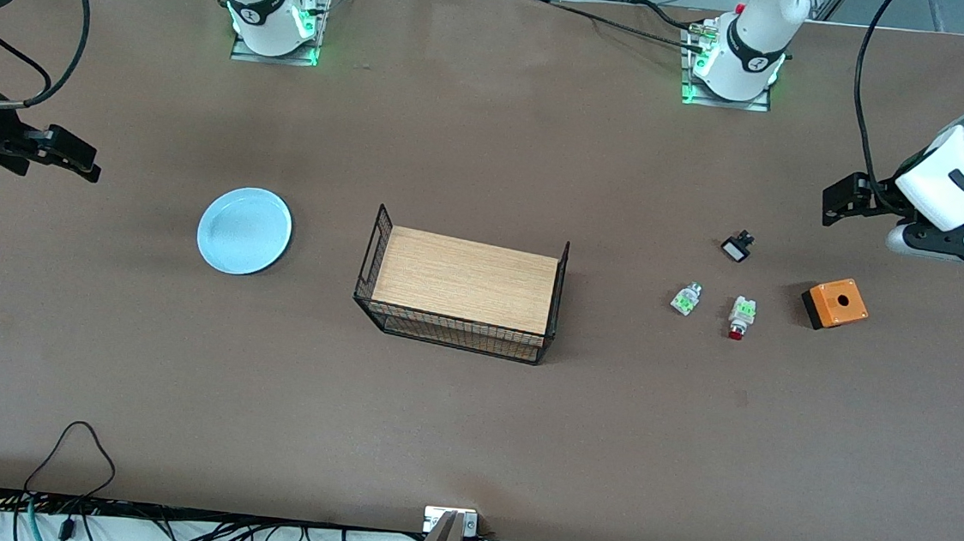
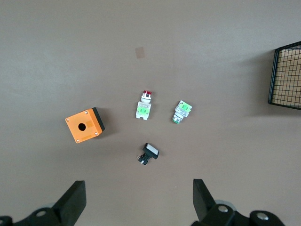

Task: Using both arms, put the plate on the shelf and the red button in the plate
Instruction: 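Move the right gripper down to the edge of the light-blue plate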

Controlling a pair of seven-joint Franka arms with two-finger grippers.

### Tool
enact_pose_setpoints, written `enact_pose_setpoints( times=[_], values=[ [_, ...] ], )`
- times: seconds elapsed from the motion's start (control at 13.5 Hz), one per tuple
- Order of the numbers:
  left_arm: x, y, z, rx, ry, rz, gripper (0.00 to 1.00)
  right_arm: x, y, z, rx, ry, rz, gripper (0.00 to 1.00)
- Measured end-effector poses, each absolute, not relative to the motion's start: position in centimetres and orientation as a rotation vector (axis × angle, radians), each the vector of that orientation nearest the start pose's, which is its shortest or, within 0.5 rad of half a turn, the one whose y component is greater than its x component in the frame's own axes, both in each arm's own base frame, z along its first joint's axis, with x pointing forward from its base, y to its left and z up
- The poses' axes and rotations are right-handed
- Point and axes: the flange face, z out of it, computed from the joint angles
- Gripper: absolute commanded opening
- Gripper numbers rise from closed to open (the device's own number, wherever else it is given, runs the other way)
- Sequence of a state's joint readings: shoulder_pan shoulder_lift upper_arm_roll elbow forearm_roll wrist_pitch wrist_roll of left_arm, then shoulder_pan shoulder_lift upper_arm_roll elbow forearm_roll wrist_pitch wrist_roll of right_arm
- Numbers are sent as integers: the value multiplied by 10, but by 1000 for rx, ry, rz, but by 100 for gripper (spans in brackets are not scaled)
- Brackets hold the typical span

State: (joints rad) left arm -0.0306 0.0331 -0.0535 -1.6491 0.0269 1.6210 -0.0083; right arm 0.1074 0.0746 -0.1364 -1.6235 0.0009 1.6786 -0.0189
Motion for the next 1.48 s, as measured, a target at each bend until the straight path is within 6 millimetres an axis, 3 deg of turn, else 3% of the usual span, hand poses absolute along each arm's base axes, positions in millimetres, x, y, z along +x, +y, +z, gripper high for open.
enact_pose_setpoints(
  times=[0.37, 0.52, 0.74, 1.11, 1.48],
  values=[
    [563, -44, 573, -3110, 121, 99, 100, 584, -14, 564, -3150, 16, 39, 100],
    [563, -44, 573, -3110, 121, 101, 100, 591, -9, 545, -3151, 4, 85, 100],
    [562, -46, 573, -3109, 127, 102, 100, 612, 22, 493, -3161, -68, 165, 100],
    [562, -47, 573, -3109, 128, 105, 100, 625, 23, 412, -3163, -68, 351, 100],
    [562, -47, 573, -3109, 128, 106, 100, 597, 14, 315, -3165, -59, 358, 100]
  ],
)
